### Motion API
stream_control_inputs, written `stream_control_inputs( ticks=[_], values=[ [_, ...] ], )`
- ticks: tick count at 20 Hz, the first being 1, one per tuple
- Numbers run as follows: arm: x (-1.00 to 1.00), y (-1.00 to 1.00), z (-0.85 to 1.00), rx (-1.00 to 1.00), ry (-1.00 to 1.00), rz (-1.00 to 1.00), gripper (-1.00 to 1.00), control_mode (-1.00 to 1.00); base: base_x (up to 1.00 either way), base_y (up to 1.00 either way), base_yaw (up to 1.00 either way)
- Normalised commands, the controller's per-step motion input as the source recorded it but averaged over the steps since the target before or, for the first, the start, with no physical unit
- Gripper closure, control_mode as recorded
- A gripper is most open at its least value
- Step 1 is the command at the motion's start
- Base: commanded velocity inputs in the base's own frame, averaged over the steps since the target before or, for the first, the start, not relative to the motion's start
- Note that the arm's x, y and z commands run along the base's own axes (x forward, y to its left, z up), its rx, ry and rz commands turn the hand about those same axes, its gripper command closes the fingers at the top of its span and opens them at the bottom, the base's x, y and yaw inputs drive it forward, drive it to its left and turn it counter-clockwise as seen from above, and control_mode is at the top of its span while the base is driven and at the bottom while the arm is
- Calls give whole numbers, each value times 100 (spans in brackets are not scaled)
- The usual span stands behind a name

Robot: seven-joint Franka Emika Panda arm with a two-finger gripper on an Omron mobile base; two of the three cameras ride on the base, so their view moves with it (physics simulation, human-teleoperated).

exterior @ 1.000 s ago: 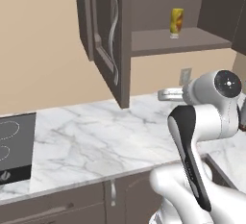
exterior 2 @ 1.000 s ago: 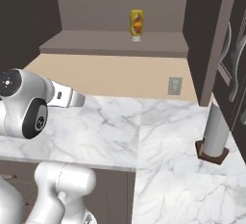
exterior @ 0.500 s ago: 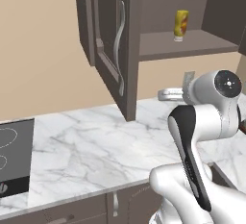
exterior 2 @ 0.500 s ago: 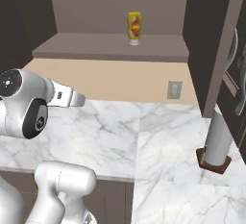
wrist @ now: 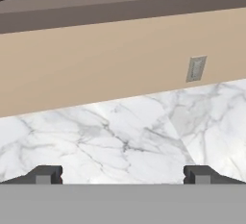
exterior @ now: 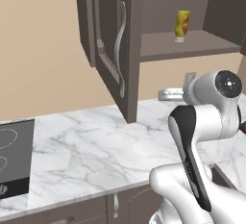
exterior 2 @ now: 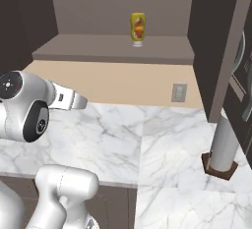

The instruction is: Move the mayonnaise and mustard from the cabinet to the dining counter.

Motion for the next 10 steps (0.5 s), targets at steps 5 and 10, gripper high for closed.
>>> stream_control_inputs(
  ticks=[5,10],
  values=[
    [13,-15,7,10,0,0,-100,-100,24,0,-1],
    [2,-35,40,15,0,-3,-100,-100,0,0,0]
  ],
)
